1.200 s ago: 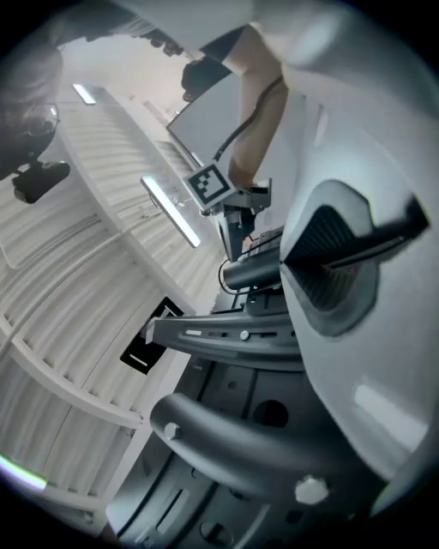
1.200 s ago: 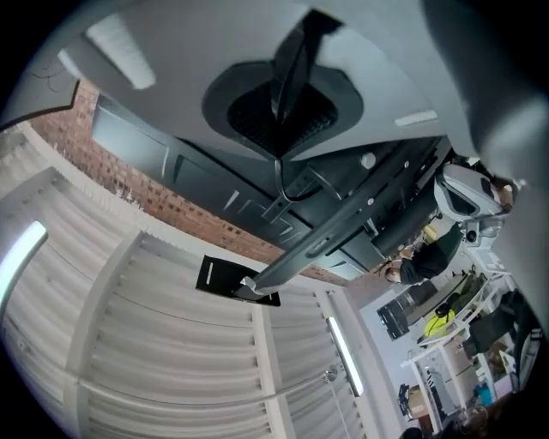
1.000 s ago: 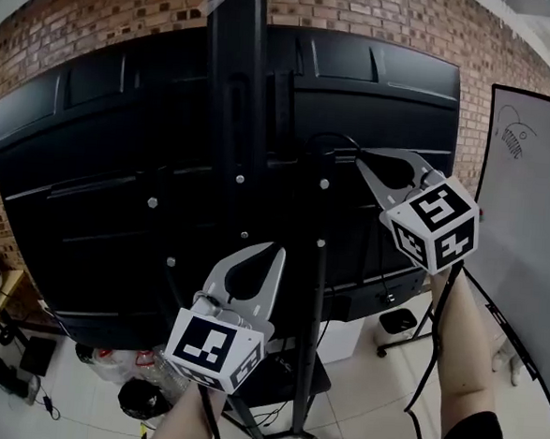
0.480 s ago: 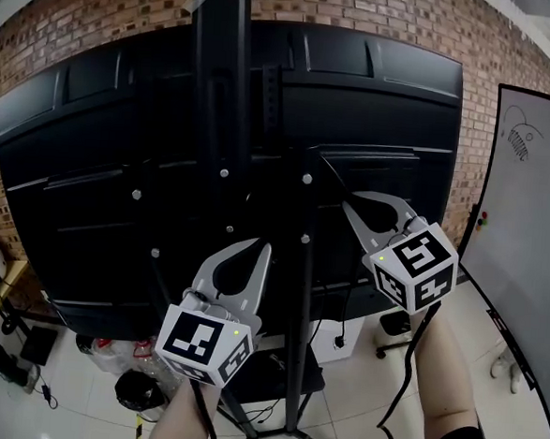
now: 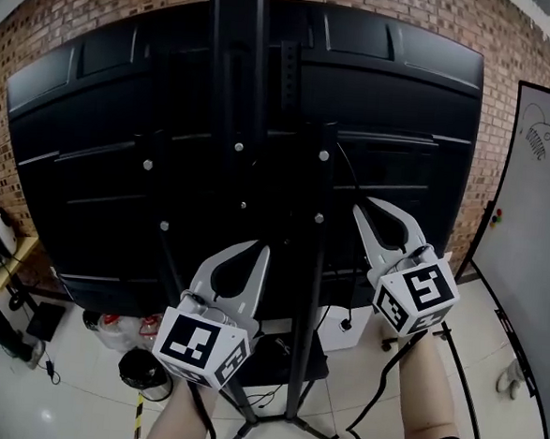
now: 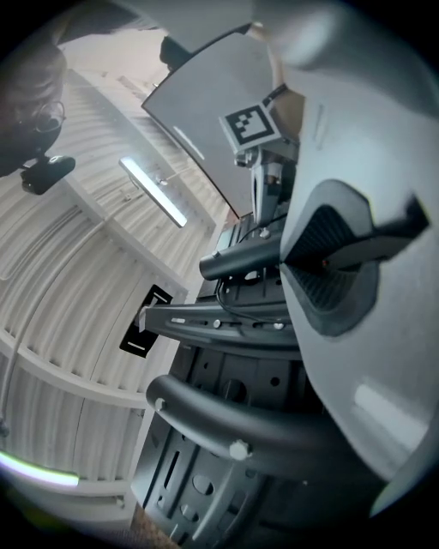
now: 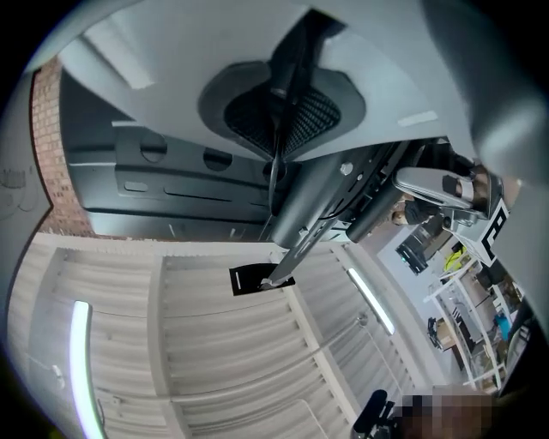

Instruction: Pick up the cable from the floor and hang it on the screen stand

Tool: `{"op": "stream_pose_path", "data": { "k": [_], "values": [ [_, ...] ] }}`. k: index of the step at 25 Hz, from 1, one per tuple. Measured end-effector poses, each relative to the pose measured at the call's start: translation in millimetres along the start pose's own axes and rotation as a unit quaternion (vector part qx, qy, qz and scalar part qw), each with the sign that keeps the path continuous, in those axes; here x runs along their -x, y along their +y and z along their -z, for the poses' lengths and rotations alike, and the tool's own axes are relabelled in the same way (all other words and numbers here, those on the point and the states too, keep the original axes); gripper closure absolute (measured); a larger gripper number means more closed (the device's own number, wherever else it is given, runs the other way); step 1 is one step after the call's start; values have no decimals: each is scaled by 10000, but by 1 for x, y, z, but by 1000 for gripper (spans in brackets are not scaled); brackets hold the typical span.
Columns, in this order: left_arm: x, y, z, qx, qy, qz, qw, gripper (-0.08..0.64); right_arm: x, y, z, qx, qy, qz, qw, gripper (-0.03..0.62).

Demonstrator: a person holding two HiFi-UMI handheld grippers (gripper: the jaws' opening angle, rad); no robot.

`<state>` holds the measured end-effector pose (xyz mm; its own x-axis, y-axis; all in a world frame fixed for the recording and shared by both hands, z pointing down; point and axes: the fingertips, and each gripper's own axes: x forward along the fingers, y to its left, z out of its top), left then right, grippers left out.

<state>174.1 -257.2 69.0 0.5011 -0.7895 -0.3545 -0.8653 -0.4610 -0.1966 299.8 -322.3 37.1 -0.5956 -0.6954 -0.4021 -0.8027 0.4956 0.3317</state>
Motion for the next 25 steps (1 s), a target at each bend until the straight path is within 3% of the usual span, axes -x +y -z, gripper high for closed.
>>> {"op": "stream_pose_path", "data": {
  "k": [4, 8, 12, 17, 20, 25],
  "values": [
    [16, 3, 6, 48, 65, -140, 9999, 555, 29, -5, 14, -98, -30, 411, 9991, 552],
    [32, 7, 11, 132, 47, -265, 9996, 555, 62, -5, 23, -507, -137, 771, 9956, 559],
    [44, 9, 25, 220, 143, -187, 9995, 555, 81, 11, 36, -746, -169, 987, 9922, 577],
    [62, 6, 57, 478, 548, 151, 9972, 555, 96, 60, 52, -716, -212, 929, 9929, 584],
    [75, -6, 73, 426, 703, 426, 9957, 555, 102, 91, 67, -710, -143, 851, 9937, 584],
    [107, -24, 117, 506, 1118, 701, 9900, 555, 117, 152, 118, -908, 564, 613, 9924, 584]
  ]
}}
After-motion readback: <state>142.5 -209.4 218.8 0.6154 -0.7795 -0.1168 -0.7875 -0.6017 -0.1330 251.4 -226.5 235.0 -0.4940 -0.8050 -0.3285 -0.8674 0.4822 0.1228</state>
